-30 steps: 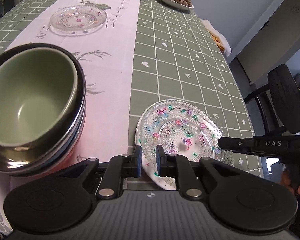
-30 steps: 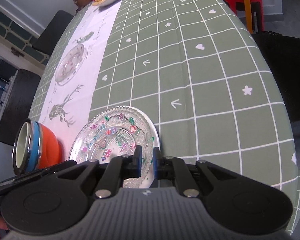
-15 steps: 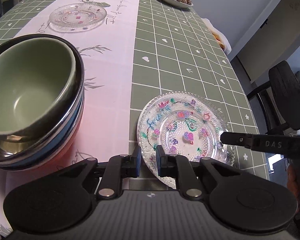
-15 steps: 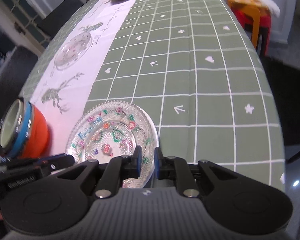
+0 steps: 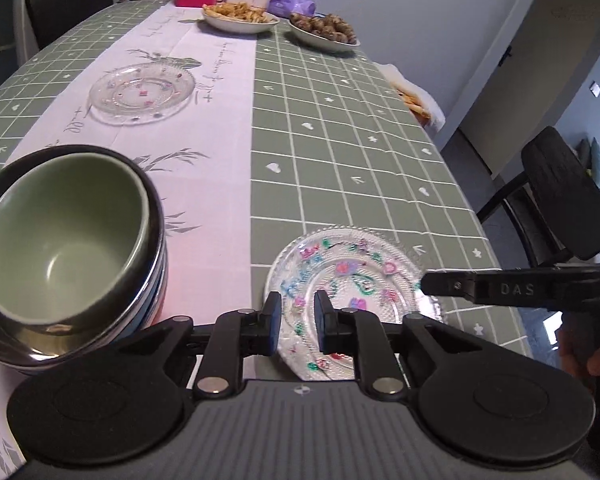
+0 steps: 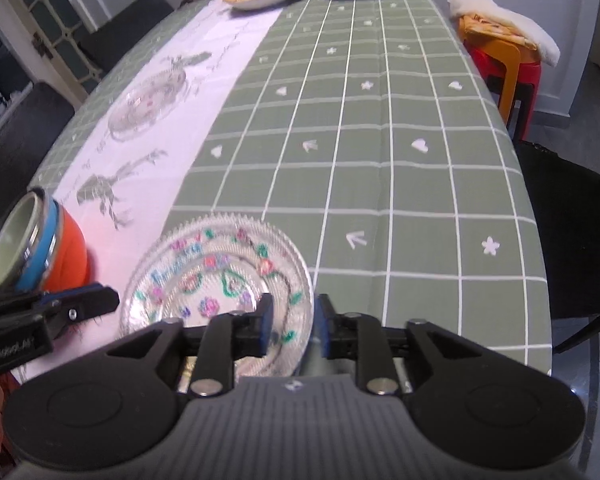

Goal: Organize plates and bowls
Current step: 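Lower the glass plate onto the Fruity plate and open the left gripper, then reach the left gripper to the second glass flower plate and grip its rim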

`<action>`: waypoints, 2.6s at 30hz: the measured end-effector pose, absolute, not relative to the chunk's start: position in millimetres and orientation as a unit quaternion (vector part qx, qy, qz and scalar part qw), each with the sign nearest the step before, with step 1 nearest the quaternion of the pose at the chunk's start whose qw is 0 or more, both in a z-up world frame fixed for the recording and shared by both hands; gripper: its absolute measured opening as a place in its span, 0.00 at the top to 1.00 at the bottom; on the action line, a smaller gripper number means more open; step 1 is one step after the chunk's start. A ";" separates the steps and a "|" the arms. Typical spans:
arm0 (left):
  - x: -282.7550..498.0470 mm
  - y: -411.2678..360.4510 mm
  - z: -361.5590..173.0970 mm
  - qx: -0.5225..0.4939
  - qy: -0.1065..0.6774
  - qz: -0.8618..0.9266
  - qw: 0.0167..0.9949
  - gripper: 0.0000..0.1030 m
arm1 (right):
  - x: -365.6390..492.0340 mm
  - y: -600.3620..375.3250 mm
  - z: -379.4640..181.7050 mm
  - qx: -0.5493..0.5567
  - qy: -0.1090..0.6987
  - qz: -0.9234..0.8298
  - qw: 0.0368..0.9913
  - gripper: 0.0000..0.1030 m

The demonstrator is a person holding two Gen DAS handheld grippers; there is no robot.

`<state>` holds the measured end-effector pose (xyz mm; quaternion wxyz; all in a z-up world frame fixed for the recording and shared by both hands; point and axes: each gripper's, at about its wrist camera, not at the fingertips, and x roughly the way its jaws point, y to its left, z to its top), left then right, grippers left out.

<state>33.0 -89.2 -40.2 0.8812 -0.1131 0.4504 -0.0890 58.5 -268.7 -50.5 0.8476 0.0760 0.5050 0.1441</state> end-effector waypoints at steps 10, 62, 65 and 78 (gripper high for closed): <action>33.4 -60.2 12.8 -0.105 0.420 -0.163 0.886 0.64 | 68.8 -268.8 -35.7 0.170 0.459 0.163 0.857 0.51; 268.9 190.1 -101.7 -0.269 0.375 -0.054 0.885 0.57 | 316.8 -75.4 -89.1 0.210 0.491 0.131 0.835 0.70; 269.0 187.0 -101.7 -0.251 0.376 -0.050 0.890 0.67 | 319.3 -74.1 -95.0 0.209 0.491 0.125 0.837 0.72; 271.5 187.5 -104.0 -0.257 0.367 -0.031 0.893 0.68 | 314.6 -55.5 -97.2 0.193 0.492 0.146 0.836 0.91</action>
